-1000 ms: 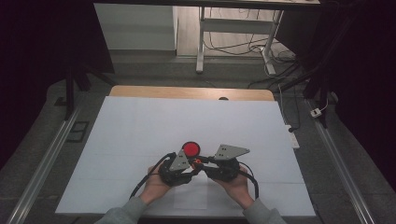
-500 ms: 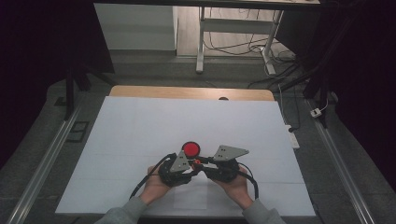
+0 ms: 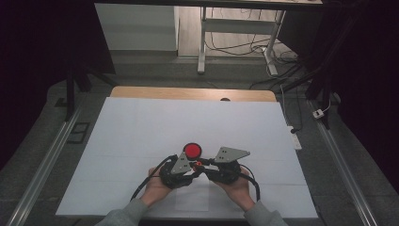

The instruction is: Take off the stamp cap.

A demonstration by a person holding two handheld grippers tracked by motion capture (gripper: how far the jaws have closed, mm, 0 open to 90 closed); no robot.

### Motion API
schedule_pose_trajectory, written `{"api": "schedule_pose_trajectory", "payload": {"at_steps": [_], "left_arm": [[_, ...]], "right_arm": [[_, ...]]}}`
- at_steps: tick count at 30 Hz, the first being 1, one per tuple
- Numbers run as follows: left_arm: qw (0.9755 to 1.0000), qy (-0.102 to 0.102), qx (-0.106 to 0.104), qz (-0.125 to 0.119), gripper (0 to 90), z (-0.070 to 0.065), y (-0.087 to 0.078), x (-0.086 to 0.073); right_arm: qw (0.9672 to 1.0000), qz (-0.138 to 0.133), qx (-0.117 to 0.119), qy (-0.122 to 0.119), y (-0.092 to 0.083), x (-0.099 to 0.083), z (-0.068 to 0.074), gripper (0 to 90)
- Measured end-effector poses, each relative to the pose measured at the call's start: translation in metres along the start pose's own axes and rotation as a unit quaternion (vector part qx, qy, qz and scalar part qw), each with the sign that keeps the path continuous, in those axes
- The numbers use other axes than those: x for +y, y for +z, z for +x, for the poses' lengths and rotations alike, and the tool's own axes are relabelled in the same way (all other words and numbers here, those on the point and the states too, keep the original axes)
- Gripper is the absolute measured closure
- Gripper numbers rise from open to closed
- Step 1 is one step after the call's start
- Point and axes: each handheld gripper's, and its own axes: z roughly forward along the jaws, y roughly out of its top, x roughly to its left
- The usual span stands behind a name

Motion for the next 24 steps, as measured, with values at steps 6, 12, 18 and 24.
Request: {"api": "schedule_pose_trajectory", "payload": {"at_steps": [6,12,18,24], "left_arm": [[1.0,0.002,0.003,0.0,65.1,-0.0007,0.0004,-0.0002],[1.0,0.001,0.002,0.005,65.1,-0.0003,0.0015,-0.001],[1.0,0.004,0.002,0.006,65.1,-0.0005,0.001,-0.0011],[1.0,0.001,0.0,0.005,65.2,-0.0003,0.0027,-0.0026]], "right_arm": [[1.0,0.001,0.0,0.0,0.0,0.0001,0.0,72.3],[1.0,0.005,-0.003,0.001,0.0014,0.0002,0.0008,72.4],[0.9999,0.01,-0.004,-0.004,0.0012,0.0014,0.0017,72.4],[0.9999,0.011,-0.002,0.001,0.0019,0.0002,0.0004,72.5]]}}
